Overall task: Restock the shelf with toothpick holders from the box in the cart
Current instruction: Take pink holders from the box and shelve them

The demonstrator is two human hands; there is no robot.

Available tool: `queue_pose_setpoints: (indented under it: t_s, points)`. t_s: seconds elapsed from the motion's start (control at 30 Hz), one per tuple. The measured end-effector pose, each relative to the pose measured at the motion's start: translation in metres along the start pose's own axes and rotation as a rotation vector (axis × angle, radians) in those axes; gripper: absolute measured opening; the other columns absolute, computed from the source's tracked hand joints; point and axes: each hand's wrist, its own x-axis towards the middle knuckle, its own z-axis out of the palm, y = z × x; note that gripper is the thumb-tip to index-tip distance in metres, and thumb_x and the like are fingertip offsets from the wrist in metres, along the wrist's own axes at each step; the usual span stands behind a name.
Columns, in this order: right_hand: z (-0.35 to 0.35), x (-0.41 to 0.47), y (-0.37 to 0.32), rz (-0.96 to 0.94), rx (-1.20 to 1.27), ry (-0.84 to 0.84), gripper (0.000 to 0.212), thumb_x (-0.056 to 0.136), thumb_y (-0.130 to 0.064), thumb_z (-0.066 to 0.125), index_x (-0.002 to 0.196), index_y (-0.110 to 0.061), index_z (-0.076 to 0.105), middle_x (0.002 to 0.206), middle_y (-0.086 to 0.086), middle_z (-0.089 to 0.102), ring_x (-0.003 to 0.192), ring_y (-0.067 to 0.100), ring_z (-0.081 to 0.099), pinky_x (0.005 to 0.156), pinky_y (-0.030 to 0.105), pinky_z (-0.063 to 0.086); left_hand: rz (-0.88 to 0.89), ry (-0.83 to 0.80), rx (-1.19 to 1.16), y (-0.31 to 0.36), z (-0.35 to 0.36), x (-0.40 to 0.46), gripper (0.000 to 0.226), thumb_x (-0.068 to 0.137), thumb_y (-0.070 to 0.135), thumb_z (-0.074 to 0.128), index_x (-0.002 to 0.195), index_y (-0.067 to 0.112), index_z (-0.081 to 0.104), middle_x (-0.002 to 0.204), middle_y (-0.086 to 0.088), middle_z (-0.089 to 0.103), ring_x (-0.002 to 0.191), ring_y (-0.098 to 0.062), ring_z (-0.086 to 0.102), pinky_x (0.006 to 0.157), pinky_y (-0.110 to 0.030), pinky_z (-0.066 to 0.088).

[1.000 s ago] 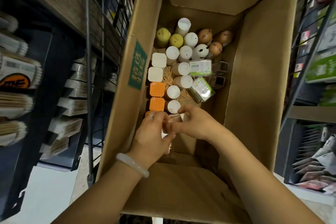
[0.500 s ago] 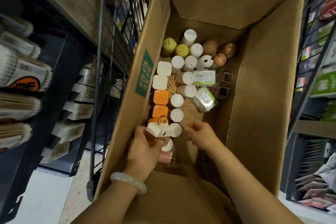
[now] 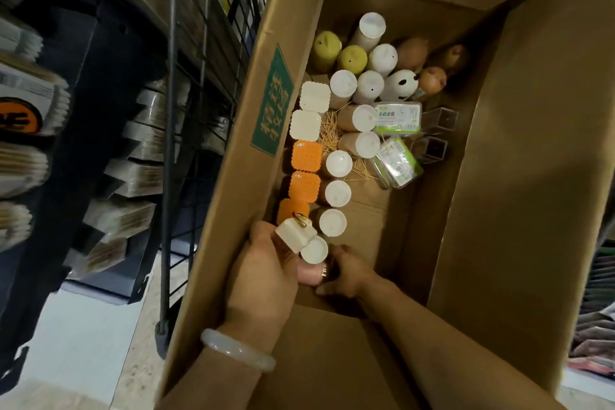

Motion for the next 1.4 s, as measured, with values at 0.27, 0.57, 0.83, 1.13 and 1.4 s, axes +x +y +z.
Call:
queue_pose_setpoints:
  t_s: [0.27,0.57,0.83,1.13,1.4]
  points:
    - [0.001,0.004,0.002,-0.047,-0.061,0.052,0.071,0.072,-0.027,0.079,0.135,-0.023,0.045,0.132,0.003,0.042,0.12,0.024,0.045,0.102,0.032,0.04,-0.01,0.0,-0.063,0.0,0.001,0.004,0.042,0.08,0.026,0.072,0.114,0.018,0.048,0.109,-0.003,0.065,0.103,-0.021,0.063,0.084,-0.037,0.053]
    - [-0.046,-0.03,0.018,0.224,0.145,0.227,0.057,0.073,-0.02,0.079,0.122,-0.01,0.051,0.122,0.007,0.057,0.113,0.025,0.055,0.093,0.033,0.048,-0.024,-0.058,-0.168,0.005,-0.003,0.005,0.044,0.079,0.016,0.074,0.115,0.013,0.048,0.11,-0.004,0.062,0.104,-0.021,0.059,0.076,-0.023,0.04]
    - [-0.051,-0.073,0.012,0.225,0.493,0.332,0.057,0.076,-0.01,0.076,0.123,-0.011,0.044,0.12,0.006,0.052,0.089,0.018,0.055,0.066,0.023,0.047,-0.057,-0.125,-0.307,0.009,-0.01,0.002,0.043,0.078,0.01,0.074,0.11,0.016,0.047,0.099,0.004,0.056,0.107,-0.021,0.058,0.081,-0.024,0.04]
    - [-0.057,-0.095,-0.014,0.003,0.983,0.417,0.056,0.068,-0.007,0.082,0.113,-0.015,0.049,0.115,0.004,0.053,0.106,0.023,0.054,0.072,0.025,0.049,-0.062,-0.052,-0.47,0.02,-0.016,-0.005,0.055,0.076,0.015,0.076,0.123,0.011,0.047,0.116,-0.003,0.06,0.113,-0.022,0.056,0.088,-0.026,0.041]
    - [-0.067,-0.109,-0.014,-0.276,1.133,0.333,0.067,0.071,0.006,0.074,0.123,-0.028,0.049,0.123,0.0,0.052,0.112,0.022,0.054,0.08,0.029,0.054,-0.088,-0.155,-0.725,0.025,-0.026,-0.01,0.047,0.078,0.01,0.074,0.113,0.02,0.044,0.095,0.014,0.055,0.089,-0.004,0.054,0.081,-0.023,0.043]
